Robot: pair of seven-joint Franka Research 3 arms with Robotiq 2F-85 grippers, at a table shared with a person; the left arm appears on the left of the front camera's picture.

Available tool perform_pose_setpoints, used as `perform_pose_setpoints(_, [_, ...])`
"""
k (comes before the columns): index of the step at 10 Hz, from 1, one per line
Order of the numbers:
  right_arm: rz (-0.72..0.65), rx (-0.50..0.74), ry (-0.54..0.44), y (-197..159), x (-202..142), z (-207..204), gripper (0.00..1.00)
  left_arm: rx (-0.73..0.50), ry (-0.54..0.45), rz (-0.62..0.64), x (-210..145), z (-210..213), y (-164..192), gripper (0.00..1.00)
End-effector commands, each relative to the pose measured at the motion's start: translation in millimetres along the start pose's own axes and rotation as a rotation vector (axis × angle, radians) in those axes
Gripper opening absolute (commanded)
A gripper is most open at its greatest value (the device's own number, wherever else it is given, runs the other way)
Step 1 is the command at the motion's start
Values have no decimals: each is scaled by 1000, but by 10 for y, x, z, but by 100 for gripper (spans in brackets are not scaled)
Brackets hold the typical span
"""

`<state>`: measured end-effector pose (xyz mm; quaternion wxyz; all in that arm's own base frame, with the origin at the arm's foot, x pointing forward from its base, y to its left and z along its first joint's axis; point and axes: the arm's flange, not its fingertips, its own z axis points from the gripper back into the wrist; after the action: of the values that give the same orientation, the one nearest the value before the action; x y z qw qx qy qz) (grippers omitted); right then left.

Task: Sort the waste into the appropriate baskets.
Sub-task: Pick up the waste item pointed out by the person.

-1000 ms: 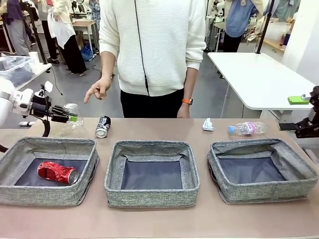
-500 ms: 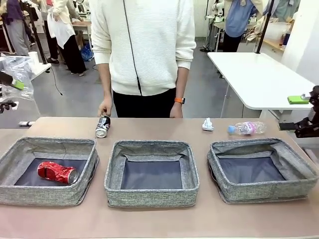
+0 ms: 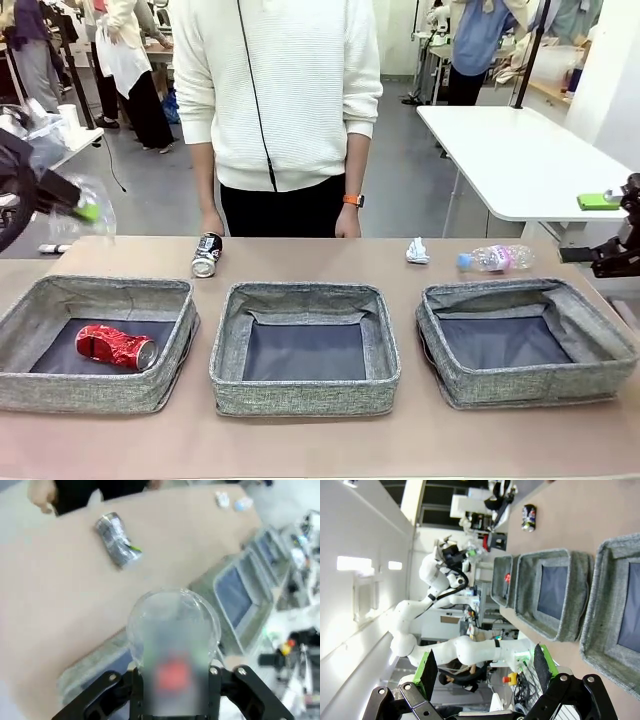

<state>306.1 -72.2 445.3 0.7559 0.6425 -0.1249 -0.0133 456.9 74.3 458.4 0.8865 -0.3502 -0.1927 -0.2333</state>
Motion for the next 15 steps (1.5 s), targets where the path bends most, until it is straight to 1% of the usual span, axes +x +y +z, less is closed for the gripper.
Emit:
perform_pose_setpoints(1, [1, 14, -2, 25, 8, 7, 100, 53, -75, 47, 100, 173, 84, 31])
perform_pose_setpoints(5, [1, 14, -2, 25, 8, 7, 100, 53, -75, 47, 100, 173, 84, 31])
perform_pose_setpoints(6, [1, 14, -2, 25, 8, 7, 100, 53, -54, 29, 54, 205, 94, 31])
perform_pose_setpoints(7, [1, 14, -2, 25, 8, 7, 100, 54, -62, 71, -20, 182, 148, 31])
perform_pose_setpoints(8, [1, 14, -2, 25, 8, 7, 100, 99, -62, 139, 32, 246, -4, 31])
perform_pose_setpoints(9, [1, 14, -2, 25, 8, 7, 100, 146, -55, 183, 164, 327, -295, 31])
perform_pose_setpoints(10, [1, 14, -2, 25, 8, 7, 100, 217, -17, 199, 326, 339, -639, 31])
perform_pose_setpoints(11, [1, 14, -2, 25, 8, 7, 100, 202, 68, 233, 525, 226, -1055, 31])
perform_pose_setpoints(12, [1, 14, -2, 25, 8, 7, 100, 205, 163, 221, 688, 58, -1420, 31])
perform_pose_setpoints(13, [1, 14, -2, 25, 8, 7, 100, 158, 285, 250, 861, -146, -1773, 31])
perform_pose_setpoints(14, [1, 14, -2, 25, 8, 7, 100, 148, 328, 250, 1008, -339, -2097, 31])
perform_pose_setpoints(15, [1, 14, -2, 25, 8, 7, 100, 152, 358, 287, 1162, -513, -2456, 31])
